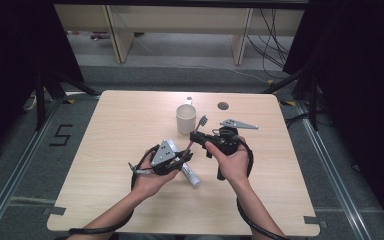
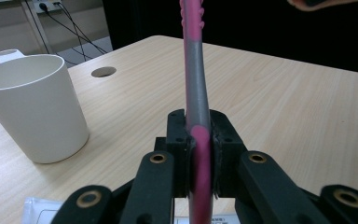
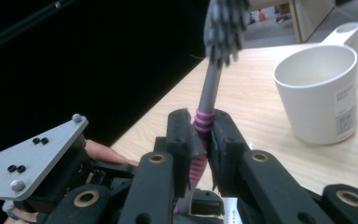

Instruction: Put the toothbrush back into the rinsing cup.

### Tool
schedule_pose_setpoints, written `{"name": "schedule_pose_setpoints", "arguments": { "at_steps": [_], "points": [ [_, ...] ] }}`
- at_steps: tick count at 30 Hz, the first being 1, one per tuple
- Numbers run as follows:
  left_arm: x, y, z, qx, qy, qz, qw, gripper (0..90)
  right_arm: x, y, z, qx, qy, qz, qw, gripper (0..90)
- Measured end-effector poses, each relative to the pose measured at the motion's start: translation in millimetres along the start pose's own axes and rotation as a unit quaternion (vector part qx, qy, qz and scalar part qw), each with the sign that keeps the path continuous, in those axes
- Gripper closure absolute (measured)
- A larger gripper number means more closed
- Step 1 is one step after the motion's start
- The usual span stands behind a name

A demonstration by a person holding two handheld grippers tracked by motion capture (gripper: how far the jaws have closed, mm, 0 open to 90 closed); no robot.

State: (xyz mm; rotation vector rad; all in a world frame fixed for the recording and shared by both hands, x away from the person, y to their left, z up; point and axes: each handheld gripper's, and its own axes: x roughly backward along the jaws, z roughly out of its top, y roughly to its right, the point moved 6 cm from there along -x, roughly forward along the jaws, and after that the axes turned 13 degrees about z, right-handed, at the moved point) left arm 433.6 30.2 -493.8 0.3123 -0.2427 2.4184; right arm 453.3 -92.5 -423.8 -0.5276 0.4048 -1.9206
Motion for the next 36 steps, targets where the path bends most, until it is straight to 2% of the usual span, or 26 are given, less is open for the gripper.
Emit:
{"name": "schedule_pose_setpoints", "arguments": {
  "at_steps": [1,2,4,5,7,8,10,11,12,13,15,18,19,20,21,24,25,28,29,36],
  "points": [
    [-1.0,0.4,0.2,-0.003,0.0,-0.002,1.0,78.7,0.0,0.0,0.0,0.0,0.0,0.0,1.0,79.9],
    [-2.2,1.2,0.4,-0.01,0.0,0.001,1.0,74.9,0.0,-2.6,1.7,0.016,-0.003,-0.009,0.9998,80.0],
    [-1.7,1.1,-0.3,-0.014,-0.005,0.003,0.9999,66.6,0.6,-3.8,2.8,0.02,-0.003,-0.015,0.9997,80.0],
    [-1.3,0.9,-1.2,-0.014,-0.007,0.004,0.9999,66.6,1.4,-3.1,4.9,0.042,-0.004,-0.028,0.9987,80.0],
    [0.2,0.3,-3.0,-0.016,-0.01,0.006,0.9998,56.6,4.6,-3.8,11.4,0.052,0.003,-0.039,0.9979,80.0],
    [1.8,-0.9,-4.1,-0.017,-0.011,0.008,0.9998,54.3,6.4,-1.4,14.3,0.065,0.002,-0.05,0.9966,79.9],
    [4.4,-2.8,-5.3,-0.016,-0.012,0.008,0.9998,50.8,6.5,0.4,16.3,0.069,0.007,-0.051,0.9963,80.0],
    [8.6,-6.7,-6.4,-0.023,-0.014,0.012,0.9996,48.0,9.1,3.6,19.9,0.075,0.013,-0.062,0.9951,80.0],
    [8.6,-6.7,-6.4,-0.023,-0.014,0.012,0.9996,46.3,10.5,3.4,20.7,0.071,0.007,-0.06,0.9956,80.0],
    [12.6,-11.0,-7.7,-0.023,-0.013,0.017,0.9995,44.5,11.4,4.2,22.7,0.073,0.014,-0.066,0.9951,80.0],
    [16.7,-17.5,-10.2,-0.025,-0.017,0.025,0.9992,41.7,13.2,6.0,26.7,0.086,0.014,-0.073,0.9936,80.0],
    [21.7,-25.3,-13.1,-0.021,-0.022,0.034,0.999,40.3,15.3,6.8,31.5,0.087,0.016,-0.08,0.9929,80.0],
    [25.5,-31.3,-15.5,-0.016,-0.026,0.04,0.9987,39.5,16.2,8.5,35.8,0.095,0.018,-0.087,0.9915,80.0],
    [25.5,-31.3,-15.5,-0.016,-0.026,0.04,0.9987,39.2,16.2,8.5,35.8,0.095,0.018,-0.087,0.9915,80.0],
    [29.8,-37.0,-17.7,-0.008,-0.027,0.045,0.9986,38.9,16.3,10.2,40.6,0.106,0.016,-0.093,0.9898,79.9],
    [34.6,-42.3,-20.2,-0.008,-0.032,0.05,0.9982,38.5,15.3,11.3,45.1,0.112,0.016,-0.097,0.9889,80.0],
    [36.1,-44.6,-21.4,-0.005,-0.029,0.051,0.9983,38.3,15.6,12.6,47.5,0.121,0.016,-0.103,0.9872,80.0],
    [42.7,-52.7,-26.9,0.001,-0.032,0.061,0.9976,38.0,12.7,13.7,53.6,0.123,0.017,-0.105,0.9868,79.9],
    [45.6,-55.4,-28.8,0.002,-0.035,0.065,0.9973,37.8,11.7,14.9,56.9,0.129,0.019,-0.109,0.9854,79.9],
    [63.7,-71.7,-42.2,0.024,-0.026,0.086,0.9957,37.0,5.8,18.4,72.3,0.146,0.022,-0.122,0.9815,80.0]
  ]
}}
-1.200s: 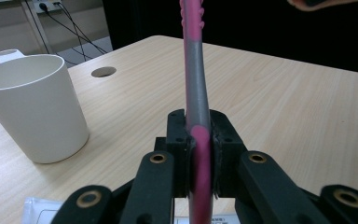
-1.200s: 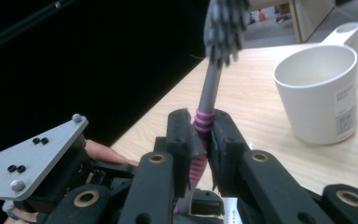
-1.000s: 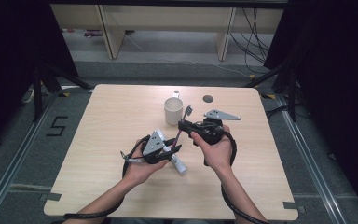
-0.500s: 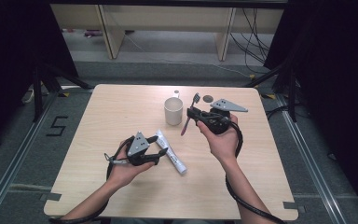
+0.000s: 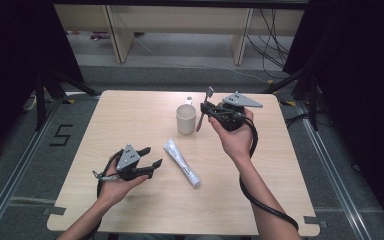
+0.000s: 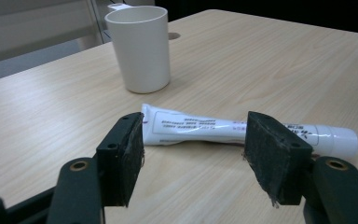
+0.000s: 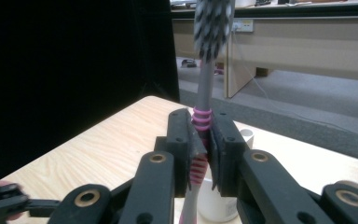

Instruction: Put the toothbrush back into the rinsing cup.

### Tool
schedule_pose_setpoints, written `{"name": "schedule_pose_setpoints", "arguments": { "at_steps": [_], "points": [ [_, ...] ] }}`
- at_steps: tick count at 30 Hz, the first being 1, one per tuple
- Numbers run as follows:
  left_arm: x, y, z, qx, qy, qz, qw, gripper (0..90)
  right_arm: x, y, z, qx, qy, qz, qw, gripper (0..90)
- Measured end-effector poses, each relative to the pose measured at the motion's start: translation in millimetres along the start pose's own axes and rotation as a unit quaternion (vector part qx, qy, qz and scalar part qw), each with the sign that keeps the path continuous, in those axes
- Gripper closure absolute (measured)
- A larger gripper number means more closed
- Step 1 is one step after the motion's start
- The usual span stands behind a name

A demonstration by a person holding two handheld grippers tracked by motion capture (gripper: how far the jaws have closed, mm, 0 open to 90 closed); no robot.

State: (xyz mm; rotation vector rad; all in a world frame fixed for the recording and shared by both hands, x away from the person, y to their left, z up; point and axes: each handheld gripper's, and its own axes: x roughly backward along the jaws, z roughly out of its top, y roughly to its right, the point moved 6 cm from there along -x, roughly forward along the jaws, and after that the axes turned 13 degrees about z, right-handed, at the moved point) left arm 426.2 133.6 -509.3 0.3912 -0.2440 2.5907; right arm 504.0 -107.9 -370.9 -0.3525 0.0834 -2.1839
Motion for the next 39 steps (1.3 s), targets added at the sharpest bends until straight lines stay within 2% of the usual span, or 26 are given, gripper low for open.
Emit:
{"name": "schedule_pose_setpoints", "arguments": {
  "at_steps": [6,11,13,15,18,22,26,27,28,29,35,39],
  "points": [
    [13.2,-14.0,-10.3,0.026,0.007,0.019,0.9994,36.7,-6.0,6.5,8.8,0.007,0.005,-0.016,0.9998,79.9],
    [19.2,-18.7,-19.4,0.041,0.014,0.032,0.9985,36.0,-10.7,14.1,17.4,0.014,0.01,-0.028,0.9994,79.9],
    [19.8,-18.8,-20.8,0.043,0.013,0.033,0.9984,35.9,-11.2,14.2,18.9,0.01,0.011,-0.032,0.9994,79.9],
    [19.7,-18.4,-21.2,0.046,0.018,0.03,0.9983,35.8,-14.0,17.6,23.6,0.017,0.014,-0.035,0.9991,79.9],
    [19.7,-18.3,-21.0,0.047,0.024,0.032,0.9981,35.7,-17.4,19.8,28.9,0.019,0.013,-0.041,0.9989,79.9],
    [19.5,-17.3,-21.6,0.046,0.028,0.03,0.9981,35.7,-23.4,27.1,38.6,0.036,0.014,-0.05,0.998,79.9],
    [19.6,-15.7,-23.7,0.042,0.023,0.03,0.9984,35.6,-30.8,32.3,46.1,0.04,0.017,-0.056,0.9975,79.9],
    [18.5,-14.6,-23.7,0.046,0.028,0.026,0.9982,35.6,-34.7,34.0,48.5,0.032,0.017,-0.058,0.9977,79.9],
    [19.2,-14.5,-24.3,0.043,0.022,0.03,0.9984,35.6,-34.7,34.0,48.5,0.032,0.017,-0.058,0.9977,79.9],
    [18.8,-14.2,-24.3,0.042,0.023,0.029,0.9984,35.5,-39.0,37.8,51.7,0.04,0.015,-0.062,0.9972,79.9],
    [18.3,-14.3,-23.2,0.042,0.031,0.028,0.9982,35.5,-49.2,43.3,58.5,0.043,0.019,-0.071,0.9964,79.9],
    [18.4,-14.4,-24.1,0.043,0.027,0.03,0.9983,35.5,-55.9,48.2,60.7,0.046,0.017,-0.075,0.996,79.9]
  ]
}}
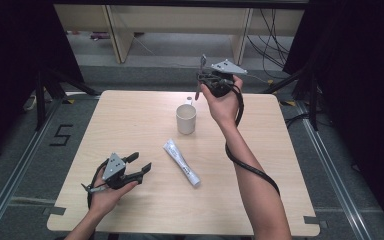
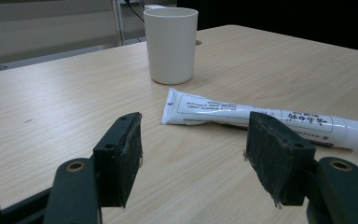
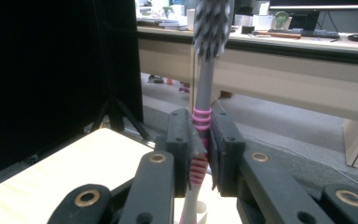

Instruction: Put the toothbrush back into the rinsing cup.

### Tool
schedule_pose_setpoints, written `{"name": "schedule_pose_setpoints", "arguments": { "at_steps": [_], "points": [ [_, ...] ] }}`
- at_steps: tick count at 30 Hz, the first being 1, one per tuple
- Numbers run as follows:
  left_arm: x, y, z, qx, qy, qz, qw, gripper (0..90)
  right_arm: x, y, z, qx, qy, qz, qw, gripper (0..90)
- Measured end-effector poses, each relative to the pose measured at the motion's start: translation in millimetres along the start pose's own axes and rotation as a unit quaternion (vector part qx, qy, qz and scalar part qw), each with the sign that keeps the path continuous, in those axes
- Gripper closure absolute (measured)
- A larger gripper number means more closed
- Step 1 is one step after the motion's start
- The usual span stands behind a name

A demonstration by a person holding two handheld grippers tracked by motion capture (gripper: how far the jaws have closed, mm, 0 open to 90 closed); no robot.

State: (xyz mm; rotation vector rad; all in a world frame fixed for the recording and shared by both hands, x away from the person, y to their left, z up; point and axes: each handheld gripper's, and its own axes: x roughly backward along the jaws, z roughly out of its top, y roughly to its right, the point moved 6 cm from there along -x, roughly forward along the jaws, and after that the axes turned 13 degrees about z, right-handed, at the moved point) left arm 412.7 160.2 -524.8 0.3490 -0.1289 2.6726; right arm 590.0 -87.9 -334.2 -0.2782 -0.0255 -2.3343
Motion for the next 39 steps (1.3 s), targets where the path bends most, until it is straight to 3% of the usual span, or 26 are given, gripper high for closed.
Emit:
{"name": "schedule_pose_setpoints", "arguments": {
  "at_steps": [10,11,12,26,39],
  "points": [
    [-1.5,3.9,-0.5,-0.002,0.006,-0.008,0.9999,35.4,-10.9,5.8,1.2,0.009,0.003,-0.011,0.9999,79.9],
    [-1.4,4.3,-0.7,-0.003,0.005,-0.008,0.9999,35.4,-12.6,5.0,0.4,-0.004,0.003,-0.011,0.9999,79.8],
    [-1.5,4.7,-0.8,-0.003,0.006,-0.009,0.9999,35.4,-14.3,6.8,0.5,0.006,0.003,-0.011,0.9999,79.9],
    [-0.1,2.2,-1.1,-0.009,0.002,-0.003,1.0,35.0,-30.9,16.0,2.4,0.006,0.001,-0.025,0.9997,79.9],
    [-1.1,4.9,-2.8,-0.012,0.0,-0.007,0.9999,34.9,-40.4,22.0,-6.0,0.003,-0.008,-0.028,0.9996,79.8]
  ]
}}
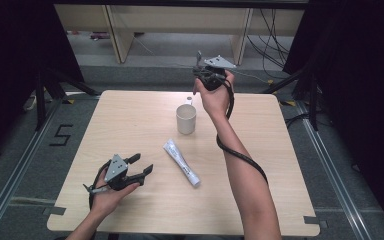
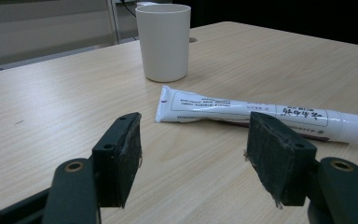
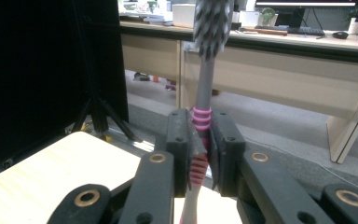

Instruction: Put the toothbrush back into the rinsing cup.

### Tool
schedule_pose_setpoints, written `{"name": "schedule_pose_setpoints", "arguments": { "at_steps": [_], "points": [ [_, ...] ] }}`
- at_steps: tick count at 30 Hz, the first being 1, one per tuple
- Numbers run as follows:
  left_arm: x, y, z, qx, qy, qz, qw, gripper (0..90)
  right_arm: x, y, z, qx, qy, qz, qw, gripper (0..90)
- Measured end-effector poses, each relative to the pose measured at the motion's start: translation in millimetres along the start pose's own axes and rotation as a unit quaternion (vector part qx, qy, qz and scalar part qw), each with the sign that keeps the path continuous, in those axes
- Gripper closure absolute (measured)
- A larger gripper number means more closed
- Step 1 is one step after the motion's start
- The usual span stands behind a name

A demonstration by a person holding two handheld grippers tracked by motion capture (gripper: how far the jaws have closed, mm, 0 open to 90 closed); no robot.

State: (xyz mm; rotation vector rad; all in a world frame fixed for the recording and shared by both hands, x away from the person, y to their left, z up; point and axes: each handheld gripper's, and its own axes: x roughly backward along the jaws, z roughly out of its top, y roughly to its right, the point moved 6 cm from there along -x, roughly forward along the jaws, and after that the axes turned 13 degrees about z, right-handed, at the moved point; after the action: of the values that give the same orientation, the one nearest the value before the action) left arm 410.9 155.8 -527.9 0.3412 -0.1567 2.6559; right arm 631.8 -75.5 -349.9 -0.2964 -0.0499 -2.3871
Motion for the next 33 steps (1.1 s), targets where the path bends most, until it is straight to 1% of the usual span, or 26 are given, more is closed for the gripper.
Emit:
{"name": "schedule_pose_setpoints", "arguments": {
  "at_steps": [1,2,3,6,8,9,10,11,12,14,15,16,17,18,19,20,23,24,25,27,28,31,32,33],
  "points": [
    [0.0,-0.1,0.0,0.0,0.0,0.0,1.0,34.9,-1.0,0.1,-0.4,-0.001,0.001,0.0,1.0,79.9],
    [-0.1,-0.2,0.1,-0.001,0.0,0.0,1.0,34.9,-1.7,1.0,-0.3,0.004,0.004,-0.003,1.0,79.8],
    [-0.1,-0.2,0.2,0.0,0.001,0.0,1.0,34.9,-3.4,-0.5,-1.0,-0.005,0.004,-0.001,1.0,79.9],
    [-0.1,-0.4,-0.1,0.0,0.0,0.0,1.0,34.9,-4.8,-1.0,-1.9,-0.006,0.002,-0.001,1.0,79.8],
    [0.1,-0.7,-0.3,-0.001,-0.001,0.001,1.0,34.9,-6.5,0.0,-2.6,0.001,-0.002,-0.001,1.0,79.8],
    [0.1,-0.8,-0.3,-0.001,-0.001,0.001,1.0,34.9,-7.6,0.4,-2.9,0.002,0.0,-0.002,1.0,79.8],
    [0.2,-1.0,-0.4,0.0,-0.001,0.001,1.0,34.9,-8.4,0.3,-3.5,-0.004,0.002,-0.003,1.0,79.8],
    [0.2,-0.9,-0.4,-0.001,-0.001,0.001,1.0,34.9,-8.8,1.2,-3.6,0.002,0.001,-0.004,1.0,79.8],
    [0.3,-0.7,-0.3,-0.001,0.0,0.001,1.0,34.9,-9.7,0.9,-4.6,-0.002,-0.001,-0.002,1.0,79.9],
    [0.1,-0.3,-0.4,-0.001,0.0,0.0,1.0,34.9,-10.5,1.3,-5.9,-0.003,-0.002,-0.006,1.0,79.9],
    [-0.8,0.1,-0.3,0.0,0.004,-0.002,1.0,34.9,-11.4,1.1,-6.5,-0.005,-0.002,-0.005,1.0,79.8],
    [-1.0,0.2,-0.5,0.0,0.004,-0.002,1.0,34.9,-12.1,1.7,-7.1,-0.005,-0.002,-0.005,1.0,79.8],
    [-0.3,-0.2,-0.8,-0.003,-0.002,0.001,1.0,34.9,-12.9,2.5,-7.5,-0.002,-0.002,-0.004,1.0,79.9],
    [-0.4,-0.1,-0.9,-0.003,-0.002,0.0,1.0,34.9,-14.1,2.1,-8.3,-0.006,0.0,-0.006,1.0,79.9],
    [-0.6,0.1,-1.0,-0.003,-0.002,0.0,1.0,34.9,-14.7,2.7,-8.7,-0.001,-0.004,-0.003,1.0,79.8],
    [-0.6,0.3,-1.1,-0.003,-0.002,0.0,1.0,34.9,-15.6,2.1,-10.0,-0.006,-0.004,-0.005,1.0,79.8],
    [-0.5,0.6,-1.4,-0.002,-0.002,-0.001,1.0,34.9,-18.8,1.6,-13.0,-0.008,-0.008,-0.003,0.9999,79.8],
    [-0.4,0.3,-1.6,-0.003,-0.003,0.0,1.0,34.9,-19.8,2.3,-13.6,-0.001,-0.008,-0.002,1.0,79.8],
    [-0.3,0.2,-1.7,-0.002,-0.003,0.0,1.0,34.9,-21.7,1.2,-15.4,-0.01,-0.008,-0.004,0.9999,79.8],
    [-0.3,0.0,-1.6,-0.002,-0.003,0.0,1.0,34.9,-21.9,1.9,-15.7,-0.008,-0.01,-0.005,0.9999,79.8],
    [-0.3,0.0,-1.6,-0.002,-0.003,0.0,1.0,34.8,-22.9,2.3,-16.8,-0.011,-0.01,-0.004,0.9999,79.8],
    [-0.8,0.9,-1.8,-0.002,-0.002,-0.001,1.0,34.9,-25.1,4.6,-18.3,-0.003,-0.011,-0.005,0.9999,79.9],
    [-0.7,1.0,-1.9,-0.004,-0.003,-0.002,1.0,34.9,-26.6,4.6,-19.4,-0.004,-0.012,-0.003,0.9999,79.8],
    [-0.8,1.2,-2.0,-0.004,-0.003,-0.002,1.0,34.9,-27.1,3.6,-20.5,-0.014,-0.012,-0.006,0.9998,79.9]
  ]
}}
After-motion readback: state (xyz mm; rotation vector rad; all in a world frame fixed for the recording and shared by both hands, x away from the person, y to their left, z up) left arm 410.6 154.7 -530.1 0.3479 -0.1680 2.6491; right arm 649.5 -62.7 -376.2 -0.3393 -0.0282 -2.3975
